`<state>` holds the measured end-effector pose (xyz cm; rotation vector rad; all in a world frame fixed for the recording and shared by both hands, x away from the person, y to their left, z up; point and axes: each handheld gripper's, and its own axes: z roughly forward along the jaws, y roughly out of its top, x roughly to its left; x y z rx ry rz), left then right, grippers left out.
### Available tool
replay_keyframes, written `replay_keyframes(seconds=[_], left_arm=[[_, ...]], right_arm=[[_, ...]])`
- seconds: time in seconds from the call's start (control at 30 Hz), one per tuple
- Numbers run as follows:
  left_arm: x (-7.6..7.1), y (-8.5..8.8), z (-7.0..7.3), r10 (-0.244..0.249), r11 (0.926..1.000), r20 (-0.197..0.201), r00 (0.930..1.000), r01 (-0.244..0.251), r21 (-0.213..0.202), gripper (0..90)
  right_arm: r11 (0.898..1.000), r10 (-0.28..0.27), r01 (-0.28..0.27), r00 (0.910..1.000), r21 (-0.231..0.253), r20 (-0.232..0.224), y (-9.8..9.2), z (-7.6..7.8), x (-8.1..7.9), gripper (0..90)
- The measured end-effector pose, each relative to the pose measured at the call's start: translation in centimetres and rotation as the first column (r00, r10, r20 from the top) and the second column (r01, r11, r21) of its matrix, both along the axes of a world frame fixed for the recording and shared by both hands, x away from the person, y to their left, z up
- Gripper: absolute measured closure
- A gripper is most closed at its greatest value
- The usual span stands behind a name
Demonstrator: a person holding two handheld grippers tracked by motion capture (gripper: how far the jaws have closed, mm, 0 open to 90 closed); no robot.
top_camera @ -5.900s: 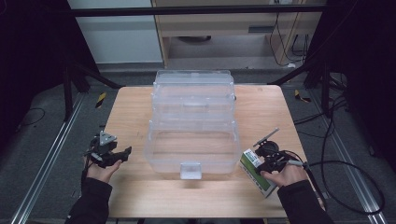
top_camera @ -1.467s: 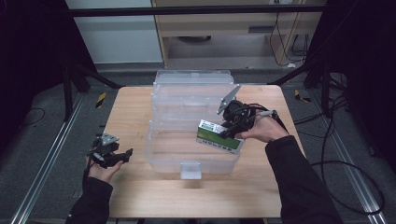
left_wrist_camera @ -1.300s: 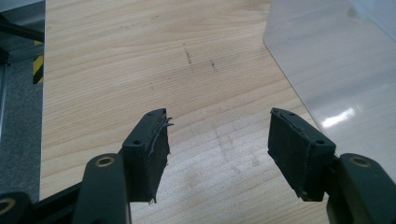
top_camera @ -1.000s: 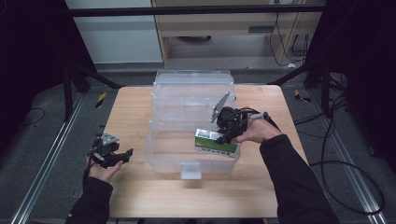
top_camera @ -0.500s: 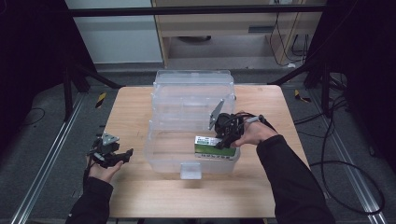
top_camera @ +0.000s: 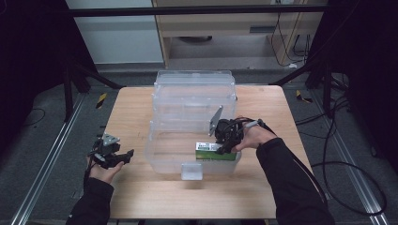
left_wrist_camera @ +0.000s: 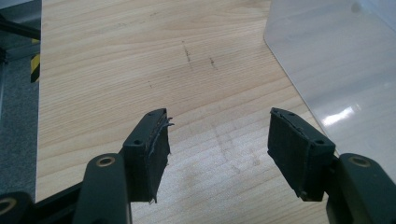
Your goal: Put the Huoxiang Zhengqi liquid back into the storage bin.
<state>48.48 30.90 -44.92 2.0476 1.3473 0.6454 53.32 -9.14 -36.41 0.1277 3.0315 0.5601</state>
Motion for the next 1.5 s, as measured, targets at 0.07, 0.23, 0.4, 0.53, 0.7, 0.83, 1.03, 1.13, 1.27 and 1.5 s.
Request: replay_keyframes(seconds=[0.07,0.23,0.4,0.53,0.7,0.83,1.03,1.13,1.27,1.5], left_arm=[[0.0,0.0,0.0,0.0,1.0,0.0,1.0,0.0,0.001,37.7],[0.0,0.0,0.0,0.001,1.0,0.001,1.0,-0.001,-0.001,37.8],[0.0,0.0,0.0,0.0,1.0,0.0,1.0,0.0,0.0,37.8],[0.0,0.0,0.0,0.0,1.0,0.0,1.0,0.0,0.001,37.8],[0.0,0.0,0.0,-0.001,1.0,0.0,1.0,0.001,0.003,37.9],[0.0,0.0,0.0,-0.001,1.0,0.0,1.0,0.001,0.003,37.9],[0.0,0.0,0.0,0.0,1.0,0.0,1.0,0.0,0.003,37.9],[0.0,-0.1,0.0,-0.002,1.0,0.0,1.0,0.002,0.004,37.9],[0.0,-0.1,0.0,-0.002,1.0,0.0,1.0,0.002,0.005,38.0],[0.0,-0.1,0.0,-0.002,1.0,0.001,1.0,0.002,0.001,39.1]], right_arm=[[1.0,-0.003,0.003,1.0,-0.009,-0.005,0.1,-0.1,-0.1,63.4],[1.0,-0.001,0.0,1.0,-0.018,-0.008,0.2,-0.6,-0.2,63.2],[0.999,-0.001,0.001,1.0,-0.036,-0.008,0.4,-1.1,-0.2,63.2],[0.999,0.002,-0.002,1.0,-0.05,-0.01,0.6,-1.5,-0.2,63.1],[0.998,0.008,-0.008,0.9999,-0.061,-0.007,0.7,-1.9,-0.2,63.0],[0.997,0.006,-0.007,1.0,-0.074,-0.004,0.9,-2.1,-0.3,62.9],[0.997,0.006,-0.006,1.0,-0.083,0.001,1.0,-2.2,-0.3,62.3],[0.997,-0.005,0.005,1.0,-0.08,0.001,0.8,-2.0,-0.4,62.3],[0.998,-0.025,0.025,0.9996,-0.055,0.011,0.5,-1.3,-0.5,61.5],[0.997,-0.08,0.08,0.996,0.001,0.04,-0.4,0.7,-1.0,61.7]])
